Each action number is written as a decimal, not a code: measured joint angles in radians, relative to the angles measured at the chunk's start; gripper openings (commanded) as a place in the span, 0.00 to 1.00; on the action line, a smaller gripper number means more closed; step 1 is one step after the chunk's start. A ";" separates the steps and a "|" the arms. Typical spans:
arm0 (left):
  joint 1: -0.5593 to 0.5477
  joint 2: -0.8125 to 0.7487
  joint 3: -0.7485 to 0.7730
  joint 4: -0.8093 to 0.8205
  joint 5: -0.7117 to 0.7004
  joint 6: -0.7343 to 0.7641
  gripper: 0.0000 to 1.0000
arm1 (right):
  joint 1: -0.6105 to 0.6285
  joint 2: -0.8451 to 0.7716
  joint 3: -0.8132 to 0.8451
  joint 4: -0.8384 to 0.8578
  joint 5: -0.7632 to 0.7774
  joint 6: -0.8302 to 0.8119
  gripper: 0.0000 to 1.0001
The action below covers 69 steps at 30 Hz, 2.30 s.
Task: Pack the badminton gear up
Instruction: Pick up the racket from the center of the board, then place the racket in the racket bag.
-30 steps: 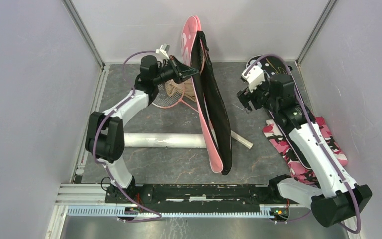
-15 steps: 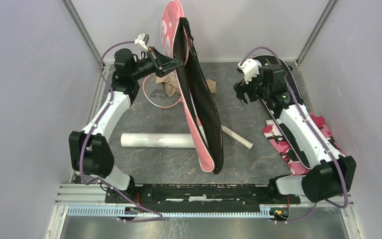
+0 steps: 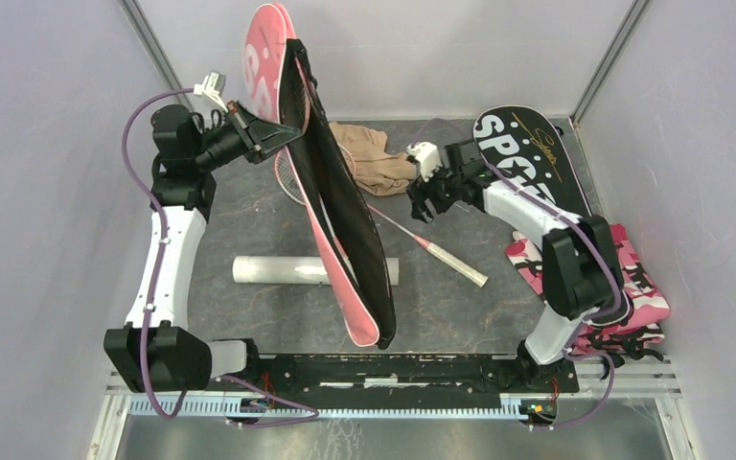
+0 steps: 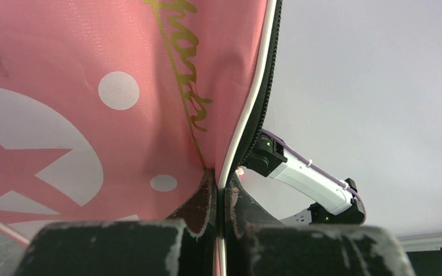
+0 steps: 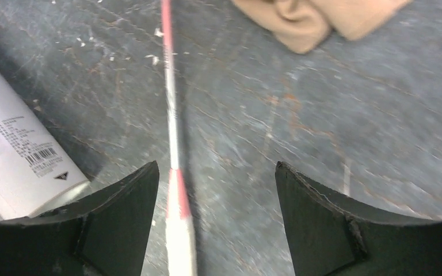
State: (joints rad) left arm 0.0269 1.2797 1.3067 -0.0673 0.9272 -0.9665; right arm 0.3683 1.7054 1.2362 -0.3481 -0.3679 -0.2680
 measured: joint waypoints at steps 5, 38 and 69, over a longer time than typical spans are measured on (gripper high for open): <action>0.049 -0.036 -0.032 -0.064 0.003 0.047 0.02 | 0.069 0.111 0.039 0.009 -0.022 0.001 0.72; 0.090 -0.064 -0.090 -0.102 0.024 0.079 0.02 | 0.184 0.368 0.198 0.035 0.076 -0.026 0.00; -0.066 0.193 0.032 -0.001 -0.232 0.006 0.02 | -0.053 -0.502 0.016 -0.142 0.417 -0.071 0.00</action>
State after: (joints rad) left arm -0.0387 1.4727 1.3392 -0.0685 0.6956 -0.9607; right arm 0.3157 1.2034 1.2522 -0.4904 0.0486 -0.3393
